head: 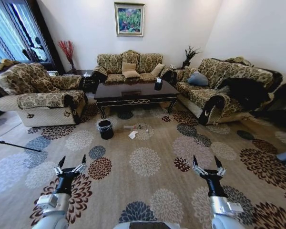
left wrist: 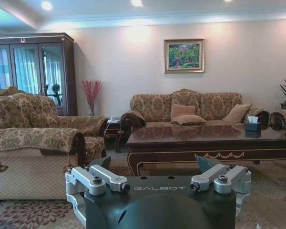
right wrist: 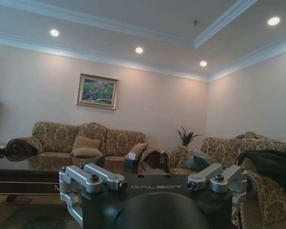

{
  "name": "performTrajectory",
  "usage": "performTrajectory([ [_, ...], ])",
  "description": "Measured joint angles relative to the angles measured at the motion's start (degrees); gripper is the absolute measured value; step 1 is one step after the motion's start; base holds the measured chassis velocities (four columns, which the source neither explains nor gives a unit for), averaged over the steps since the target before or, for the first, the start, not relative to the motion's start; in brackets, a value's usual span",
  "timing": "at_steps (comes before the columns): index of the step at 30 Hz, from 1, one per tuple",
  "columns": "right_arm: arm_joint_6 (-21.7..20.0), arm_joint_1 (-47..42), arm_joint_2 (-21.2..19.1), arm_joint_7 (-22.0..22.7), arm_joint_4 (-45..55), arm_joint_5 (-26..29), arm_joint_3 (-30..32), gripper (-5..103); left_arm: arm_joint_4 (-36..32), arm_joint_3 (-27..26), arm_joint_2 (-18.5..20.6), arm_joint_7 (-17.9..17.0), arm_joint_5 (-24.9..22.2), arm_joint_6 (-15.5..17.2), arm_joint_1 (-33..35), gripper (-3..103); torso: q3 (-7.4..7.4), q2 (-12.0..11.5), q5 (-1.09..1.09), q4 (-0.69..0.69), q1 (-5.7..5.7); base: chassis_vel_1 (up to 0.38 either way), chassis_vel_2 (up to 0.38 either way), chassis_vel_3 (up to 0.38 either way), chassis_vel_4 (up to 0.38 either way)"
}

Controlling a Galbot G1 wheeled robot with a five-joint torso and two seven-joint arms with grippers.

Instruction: Move to the front of the table and pick up the trash from the floor, then place it into the trash bin.

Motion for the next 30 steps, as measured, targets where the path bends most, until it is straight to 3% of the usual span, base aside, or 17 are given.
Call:
performTrajectory([
  [14,0.1,1.0,-0.8,0.3,-1.9,-1.7,-1.6,100,0.1,-0.1,-3.8,1.1,2.4,-4.0,2.9,100,-2.39,-4.4,0.0,-0.01,-2.04,0.0,0.0,0.0,0.0],
  [25,0.3,3.6,-5.1,1.4,-5.7,1.7,-3.0,100,0.3,-0.1,-9.4,1.2,5.9,-5.8,5.1,100,-3.71,-6.9,0.0,0.0,-3.19,0.0,0.0,0.0,0.0],
  [30,0.0,5.2,-7.3,3.1,-6.4,3.0,-3.3,100,1.1,0.5,-10.1,1.3,8.6,-7.4,6.1,100,-4.5,-8.3,0.01,-0.01,-3.81,0.0,0.0,0.0,0.0],
])
